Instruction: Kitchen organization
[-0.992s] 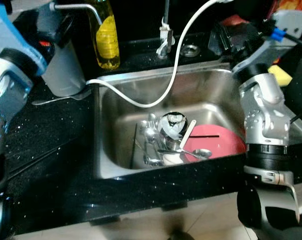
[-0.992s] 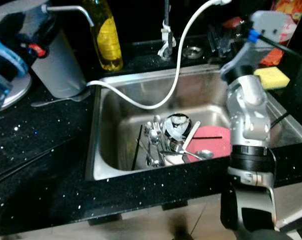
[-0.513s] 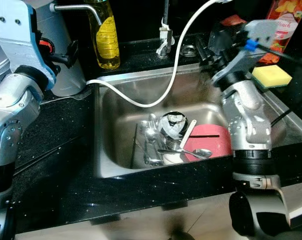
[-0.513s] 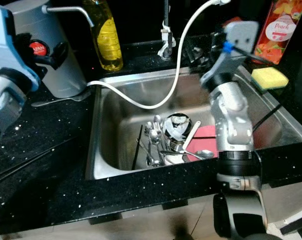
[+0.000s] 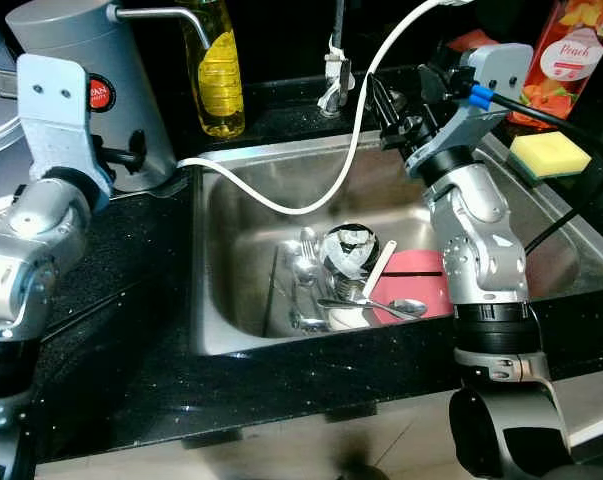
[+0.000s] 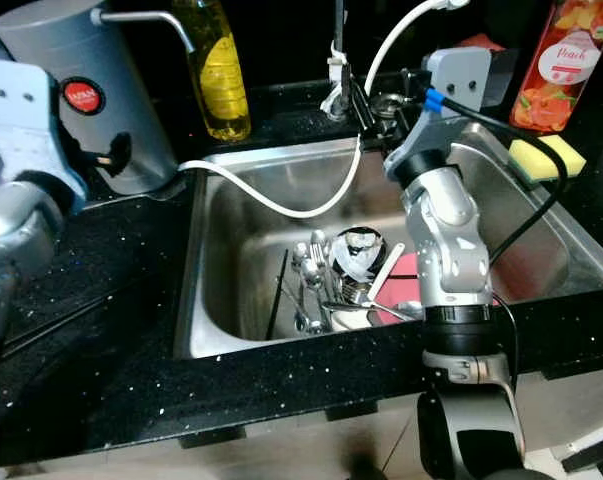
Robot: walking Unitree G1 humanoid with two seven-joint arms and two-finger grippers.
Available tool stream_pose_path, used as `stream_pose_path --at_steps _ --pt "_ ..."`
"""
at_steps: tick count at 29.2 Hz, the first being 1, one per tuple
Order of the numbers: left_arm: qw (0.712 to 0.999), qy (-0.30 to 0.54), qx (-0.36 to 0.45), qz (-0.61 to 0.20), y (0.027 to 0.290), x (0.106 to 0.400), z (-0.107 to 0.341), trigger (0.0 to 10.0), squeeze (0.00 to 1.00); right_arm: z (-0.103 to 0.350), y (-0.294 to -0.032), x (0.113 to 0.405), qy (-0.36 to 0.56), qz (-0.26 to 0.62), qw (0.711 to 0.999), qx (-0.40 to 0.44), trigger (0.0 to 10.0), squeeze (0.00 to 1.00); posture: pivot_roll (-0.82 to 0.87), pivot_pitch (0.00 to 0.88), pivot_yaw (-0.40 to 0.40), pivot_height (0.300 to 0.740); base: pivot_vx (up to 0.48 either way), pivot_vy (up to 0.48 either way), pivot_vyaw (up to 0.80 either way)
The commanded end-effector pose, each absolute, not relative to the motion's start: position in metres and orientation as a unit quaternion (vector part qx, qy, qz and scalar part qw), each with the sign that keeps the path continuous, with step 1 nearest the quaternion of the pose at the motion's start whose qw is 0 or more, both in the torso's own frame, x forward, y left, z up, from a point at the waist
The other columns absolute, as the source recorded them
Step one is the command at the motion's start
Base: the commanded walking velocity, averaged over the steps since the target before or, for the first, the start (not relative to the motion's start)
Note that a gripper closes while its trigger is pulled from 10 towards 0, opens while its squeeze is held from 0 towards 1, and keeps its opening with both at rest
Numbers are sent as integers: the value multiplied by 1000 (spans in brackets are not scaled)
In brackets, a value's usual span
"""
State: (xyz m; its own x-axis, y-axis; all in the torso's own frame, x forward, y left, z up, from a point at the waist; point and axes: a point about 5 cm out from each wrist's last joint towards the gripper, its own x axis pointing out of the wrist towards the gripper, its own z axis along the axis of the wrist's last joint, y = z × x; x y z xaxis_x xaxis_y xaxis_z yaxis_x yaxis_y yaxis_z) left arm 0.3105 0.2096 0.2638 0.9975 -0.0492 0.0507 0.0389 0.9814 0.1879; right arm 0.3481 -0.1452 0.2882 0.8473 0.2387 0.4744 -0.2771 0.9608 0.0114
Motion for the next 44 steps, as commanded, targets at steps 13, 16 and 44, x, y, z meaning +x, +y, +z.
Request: stream_pose_path --at_steps 13,16,44 --pt "992 -75 92 -44 196 307 268 10000 0 282 -141 348 -234 137 962 37 10000 0 -68 7 82 740 0 0 0" --pt "991 -85 88 -45 195 306 271 10000 0 282 -142 348 -234 138 962 36 10000 0 -68 7 81 740 0 0 0" --pt "984 -175 18 -21 181 289 261 10000 0 251 -143 333 -225 119 967 -18 10000 0 -69 14 73 740 0 0 0"
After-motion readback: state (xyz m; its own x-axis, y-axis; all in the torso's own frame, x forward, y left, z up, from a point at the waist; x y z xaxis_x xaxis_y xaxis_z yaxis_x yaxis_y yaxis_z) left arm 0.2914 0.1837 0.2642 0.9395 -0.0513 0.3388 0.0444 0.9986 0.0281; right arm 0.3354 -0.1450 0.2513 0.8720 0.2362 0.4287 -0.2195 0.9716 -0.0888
